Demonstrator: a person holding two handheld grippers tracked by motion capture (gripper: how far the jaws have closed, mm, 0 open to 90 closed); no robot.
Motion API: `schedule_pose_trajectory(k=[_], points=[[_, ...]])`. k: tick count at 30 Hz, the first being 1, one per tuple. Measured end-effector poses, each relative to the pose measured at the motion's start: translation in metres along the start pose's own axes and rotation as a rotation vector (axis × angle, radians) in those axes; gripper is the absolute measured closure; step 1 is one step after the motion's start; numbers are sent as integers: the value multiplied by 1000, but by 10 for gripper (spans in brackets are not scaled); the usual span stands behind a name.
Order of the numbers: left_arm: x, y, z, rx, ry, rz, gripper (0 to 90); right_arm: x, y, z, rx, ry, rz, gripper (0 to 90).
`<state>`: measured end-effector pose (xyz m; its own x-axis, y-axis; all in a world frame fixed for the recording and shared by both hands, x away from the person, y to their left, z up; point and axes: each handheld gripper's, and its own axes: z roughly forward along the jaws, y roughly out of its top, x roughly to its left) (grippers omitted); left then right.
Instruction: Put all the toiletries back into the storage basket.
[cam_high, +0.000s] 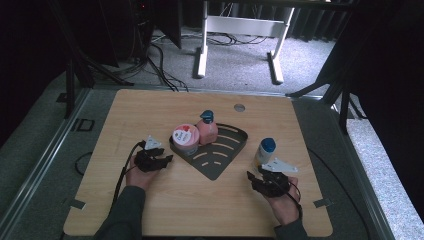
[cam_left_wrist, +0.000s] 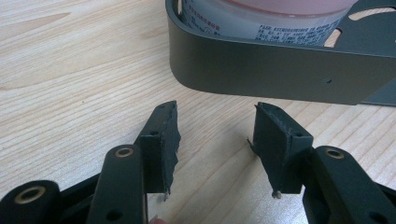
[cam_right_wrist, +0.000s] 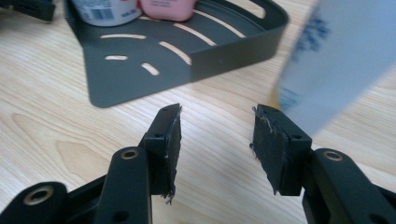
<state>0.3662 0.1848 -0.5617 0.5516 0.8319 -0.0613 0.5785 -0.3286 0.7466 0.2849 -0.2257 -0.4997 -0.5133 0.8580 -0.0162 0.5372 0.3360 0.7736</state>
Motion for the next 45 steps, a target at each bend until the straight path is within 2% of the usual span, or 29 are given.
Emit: schedule_pose_trajectory(k=[15, 31, 38, 45], points=[[0, 0, 0, -1, -1, -1, 504, -24, -5, -16, -10, -60, 60, 468], [0, 0, 0, -1, -2, -3, 504, -37, 20, -10, -40, -91, 83, 439], [0, 0, 0, -1, -2, -3, 505, -38, 34, -9, -41, -89, 63, 448], [0, 0, 0, -1, -3, -3, 504, -39, 44, -5, -15, -86, 49, 453]])
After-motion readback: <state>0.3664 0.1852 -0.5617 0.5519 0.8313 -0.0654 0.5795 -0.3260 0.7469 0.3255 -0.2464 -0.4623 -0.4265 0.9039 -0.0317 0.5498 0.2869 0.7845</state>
